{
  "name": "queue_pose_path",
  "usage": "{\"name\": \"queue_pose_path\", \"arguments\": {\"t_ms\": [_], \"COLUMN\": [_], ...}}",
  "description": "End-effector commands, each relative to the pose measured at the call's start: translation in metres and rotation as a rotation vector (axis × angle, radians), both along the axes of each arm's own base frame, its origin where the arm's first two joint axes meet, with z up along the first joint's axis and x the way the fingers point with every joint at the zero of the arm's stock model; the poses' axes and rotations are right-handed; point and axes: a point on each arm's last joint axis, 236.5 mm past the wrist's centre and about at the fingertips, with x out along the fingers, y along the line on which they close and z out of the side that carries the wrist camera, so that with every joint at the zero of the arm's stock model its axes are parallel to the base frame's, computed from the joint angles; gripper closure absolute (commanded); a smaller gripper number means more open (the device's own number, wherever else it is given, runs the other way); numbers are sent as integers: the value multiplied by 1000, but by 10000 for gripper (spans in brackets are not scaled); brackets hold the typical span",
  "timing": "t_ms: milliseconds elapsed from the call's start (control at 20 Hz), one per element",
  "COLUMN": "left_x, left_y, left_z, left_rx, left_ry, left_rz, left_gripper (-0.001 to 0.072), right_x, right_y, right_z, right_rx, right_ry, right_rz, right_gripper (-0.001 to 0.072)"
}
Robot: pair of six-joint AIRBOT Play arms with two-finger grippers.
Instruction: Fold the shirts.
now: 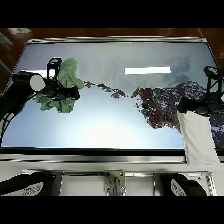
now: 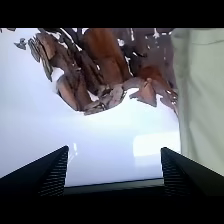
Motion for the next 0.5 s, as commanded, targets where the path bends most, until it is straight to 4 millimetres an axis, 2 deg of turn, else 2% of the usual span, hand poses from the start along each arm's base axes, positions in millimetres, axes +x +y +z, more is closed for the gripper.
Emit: {"name": "queue_pose_path", "arguments": {"t_ms": [0,50,100,150,300,400,450], "left_x": [32,45,62,79,125,141,144], "left_y": [-10,-5,8,29,106,144,156], "left_z": [11,15,17,15,-13,-42,-59], "left_rx": [-30,-23,-22,-24,4,23,30], "left_ry": [-140,-191,-230,-227,-113,-12,46], "left_rz": [-26,-16,39,114,278,341,359], "left_gripper": [-8,-6,-6,-6,-3,0,0], "right_x": [12,17,20,24,29,31,32], "right_y": [0,0,-1,-1,-2,-2,-2], "right_z": [5,7,9,11,14,14,11], "right_rx": [3,1,-1,-2,-5,-1,5], "right_ry": [-57,-77,-94,-113,-137,-141,-133], "right_rz": [-3,-4,-5,-6,-8,-17,-25], "right_gripper": [34,34,33,33,33,33,33]}}
